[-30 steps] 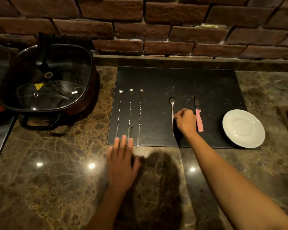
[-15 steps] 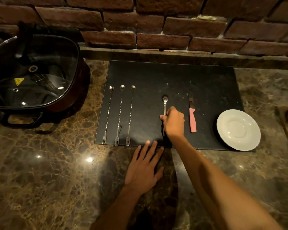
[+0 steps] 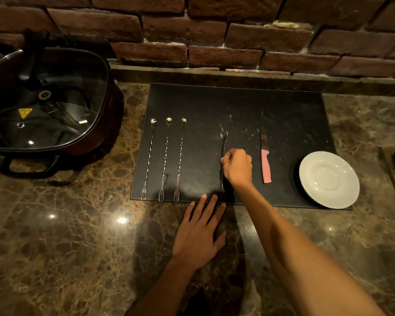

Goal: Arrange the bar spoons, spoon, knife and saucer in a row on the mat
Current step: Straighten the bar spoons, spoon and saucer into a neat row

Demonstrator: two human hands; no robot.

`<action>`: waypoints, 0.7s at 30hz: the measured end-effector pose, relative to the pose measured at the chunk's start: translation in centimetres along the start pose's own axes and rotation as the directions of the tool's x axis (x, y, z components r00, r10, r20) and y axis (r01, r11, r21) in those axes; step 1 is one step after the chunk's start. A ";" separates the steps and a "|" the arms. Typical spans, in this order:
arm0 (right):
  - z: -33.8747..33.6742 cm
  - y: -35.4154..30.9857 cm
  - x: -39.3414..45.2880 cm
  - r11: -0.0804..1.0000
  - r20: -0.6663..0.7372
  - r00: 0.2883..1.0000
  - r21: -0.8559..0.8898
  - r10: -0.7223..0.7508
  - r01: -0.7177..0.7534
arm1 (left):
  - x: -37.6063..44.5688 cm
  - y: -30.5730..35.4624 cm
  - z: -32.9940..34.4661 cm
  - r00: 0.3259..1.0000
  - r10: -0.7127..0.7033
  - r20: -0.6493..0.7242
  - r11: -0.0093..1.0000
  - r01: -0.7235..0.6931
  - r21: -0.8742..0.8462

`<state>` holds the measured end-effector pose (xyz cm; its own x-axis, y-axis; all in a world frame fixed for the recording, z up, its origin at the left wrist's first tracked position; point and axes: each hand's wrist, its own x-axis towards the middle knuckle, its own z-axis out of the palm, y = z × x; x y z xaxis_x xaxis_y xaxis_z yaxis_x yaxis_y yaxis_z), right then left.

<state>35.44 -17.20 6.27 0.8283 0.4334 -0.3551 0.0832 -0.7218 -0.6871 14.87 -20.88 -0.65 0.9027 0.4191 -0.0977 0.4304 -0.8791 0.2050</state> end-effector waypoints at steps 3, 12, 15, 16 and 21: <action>-0.1 0.0 -0.1 0.996 -0.012 0.999 0.074 0.051 -0.050 | 0.0 0.0 0.0 1.000 0.000 -0.007 1.000 0.000 0.005; 0.3 0.1 0.1 0.987 -0.003 0.996 0.136 0.090 -0.089 | 0.0 0.0 0.0 1.000 -0.002 0.005 1.000 0.002 -0.004; 0.4 0.2 0.2 0.996 -0.005 0.999 0.082 0.036 -0.035 | 0.0 0.0 0.1 1.000 -0.003 0.007 1.000 0.003 -0.007; 0.4 0.3 0.3 0.999 -0.004 1.000 0.041 -0.006 0.007 | 0.0 0.0 0.1 1.000 -0.003 0.013 1.000 0.003 -0.008; 0.3 0.4 0.6 0.989 -0.031 0.989 -0.057 -0.141 0.140 | 0.0 0.0 0.0 1.000 -0.002 0.026 1.000 0.002 -0.004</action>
<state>35.84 -17.11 5.59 0.8249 0.5144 -0.2346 0.2296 -0.6840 -0.6924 14.85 -20.87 -0.69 0.9017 0.4146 -0.1228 0.4319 -0.8774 0.2091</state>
